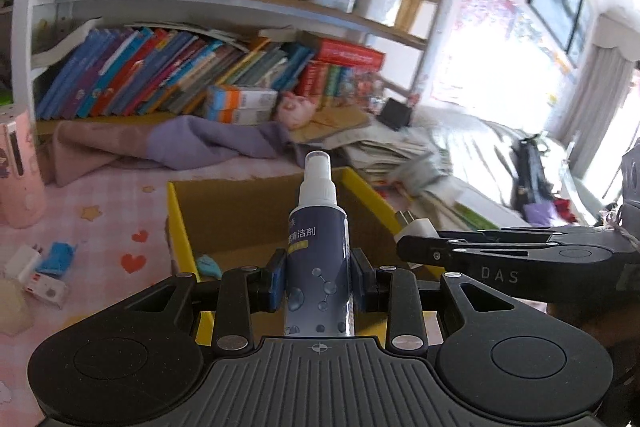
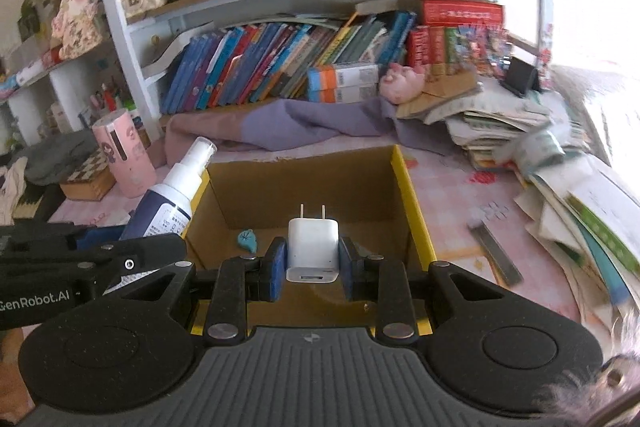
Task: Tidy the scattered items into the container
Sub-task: 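Lower both tools into the box and open them, releasing bottle and charger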
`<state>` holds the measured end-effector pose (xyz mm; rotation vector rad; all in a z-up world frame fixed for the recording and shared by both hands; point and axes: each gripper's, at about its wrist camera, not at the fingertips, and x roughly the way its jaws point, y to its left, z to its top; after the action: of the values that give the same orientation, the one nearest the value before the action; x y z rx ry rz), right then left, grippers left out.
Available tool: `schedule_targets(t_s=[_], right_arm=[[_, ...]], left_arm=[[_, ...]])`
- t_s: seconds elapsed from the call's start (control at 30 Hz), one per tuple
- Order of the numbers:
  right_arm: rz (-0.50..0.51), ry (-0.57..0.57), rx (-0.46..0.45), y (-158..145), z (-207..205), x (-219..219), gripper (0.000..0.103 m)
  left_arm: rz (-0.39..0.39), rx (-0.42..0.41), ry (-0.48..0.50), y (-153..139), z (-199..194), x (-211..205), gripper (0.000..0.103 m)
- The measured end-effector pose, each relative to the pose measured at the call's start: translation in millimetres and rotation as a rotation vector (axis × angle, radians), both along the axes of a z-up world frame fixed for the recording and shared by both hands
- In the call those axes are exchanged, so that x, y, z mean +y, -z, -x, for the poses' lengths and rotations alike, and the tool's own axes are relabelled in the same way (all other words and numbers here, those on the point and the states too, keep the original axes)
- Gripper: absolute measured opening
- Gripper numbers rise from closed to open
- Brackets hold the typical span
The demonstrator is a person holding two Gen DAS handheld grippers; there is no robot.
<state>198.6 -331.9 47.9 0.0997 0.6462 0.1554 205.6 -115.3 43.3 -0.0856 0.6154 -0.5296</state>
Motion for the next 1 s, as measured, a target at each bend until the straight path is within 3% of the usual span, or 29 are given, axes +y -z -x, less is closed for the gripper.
schedule_targets(t_s=[0.37,0.47,0.87,1.0], right_arm=[[0.115,-0.16,0.133,43,-77,5,0.026],[0.133,-0.203,0.167,54,-86,6,0.026],[0.186,-0.281,0.294,84,-97,11,0.025],[0.194,-0.292,0.298,84,-96,11,0.025]], left_arm=[[-0.162,0.096,-0.084,39,-43,-19,0.031],[-0.204,0.123,-0.083,50,-47,-22,0.031],[-0.343,0.084,-0.045,60,-40,-50,0.031],[-0.335,0.088,-0.055,59,-42,-49,0.031]])
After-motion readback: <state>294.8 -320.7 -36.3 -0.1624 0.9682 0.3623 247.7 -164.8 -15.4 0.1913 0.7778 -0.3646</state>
